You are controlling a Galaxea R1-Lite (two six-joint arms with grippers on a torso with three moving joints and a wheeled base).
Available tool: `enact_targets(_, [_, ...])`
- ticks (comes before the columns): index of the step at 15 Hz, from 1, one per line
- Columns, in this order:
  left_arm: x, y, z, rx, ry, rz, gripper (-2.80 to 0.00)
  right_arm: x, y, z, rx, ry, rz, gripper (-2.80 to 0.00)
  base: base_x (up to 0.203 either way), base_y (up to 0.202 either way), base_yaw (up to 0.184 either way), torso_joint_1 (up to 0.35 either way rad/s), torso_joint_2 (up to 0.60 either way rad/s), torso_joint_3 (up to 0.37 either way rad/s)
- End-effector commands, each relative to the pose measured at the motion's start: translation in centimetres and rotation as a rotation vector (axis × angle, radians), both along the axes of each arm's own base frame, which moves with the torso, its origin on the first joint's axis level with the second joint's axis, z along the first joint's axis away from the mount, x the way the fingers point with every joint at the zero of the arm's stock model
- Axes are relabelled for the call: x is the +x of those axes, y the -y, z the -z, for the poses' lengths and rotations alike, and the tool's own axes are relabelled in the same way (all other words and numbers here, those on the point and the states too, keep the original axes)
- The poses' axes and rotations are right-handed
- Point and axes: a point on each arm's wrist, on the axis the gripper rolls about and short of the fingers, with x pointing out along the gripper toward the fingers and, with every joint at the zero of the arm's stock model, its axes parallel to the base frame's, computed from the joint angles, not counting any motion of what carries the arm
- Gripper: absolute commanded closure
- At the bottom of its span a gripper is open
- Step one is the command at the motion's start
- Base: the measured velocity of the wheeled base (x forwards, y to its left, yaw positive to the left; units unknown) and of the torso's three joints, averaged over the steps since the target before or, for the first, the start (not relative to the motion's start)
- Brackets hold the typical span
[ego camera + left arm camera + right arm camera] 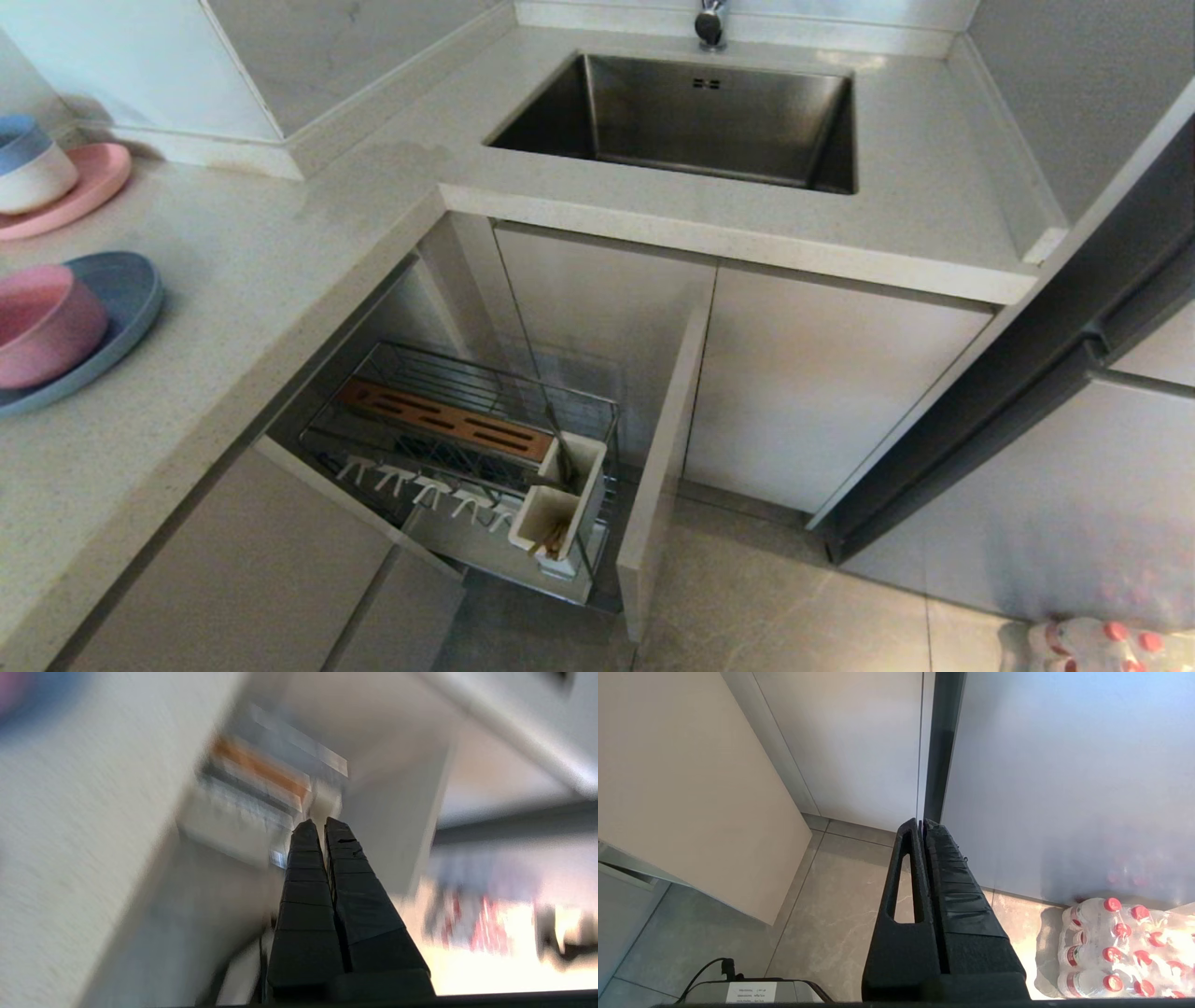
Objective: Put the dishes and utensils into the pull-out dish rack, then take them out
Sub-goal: Take the fork out of the cupboard
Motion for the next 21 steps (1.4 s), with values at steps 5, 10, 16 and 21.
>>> enact_targets(5, [8.1, 3.1, 2.8, 0.031, -0.325, 0.163, 0.0, 0.0, 0.0, 0.0, 0.0, 0.0, 0.0, 0.0, 0.0, 0.0, 0.0, 0.0, 0.0, 0.0])
enact_targets(10, [17.9, 6.6, 7.5, 0.07, -0.604, 0.255, 0.0, 0.0, 0.0, 0.0, 0.0, 0.0, 0.0, 0.0, 0.0, 0.0, 0.0, 0.0, 0.0, 0.0])
enact_targets(16, [25.1, 9.1, 12.0, 0.118, -0.724, 0.288, 0.0, 0.0, 0.0, 0.0, 0.0, 0.0, 0.0, 0.0, 0.0, 0.0, 0.0, 0.0, 0.0, 0.0])
enact_targets(21, [29.5, 11.7, 17.1, 0.157, -0.786, 0.33, 0.0, 0.0, 0.0, 0.0, 0.0, 0.0, 0.0, 0.0, 0.0, 0.0, 0.0, 0.008, 0.0, 0.0])
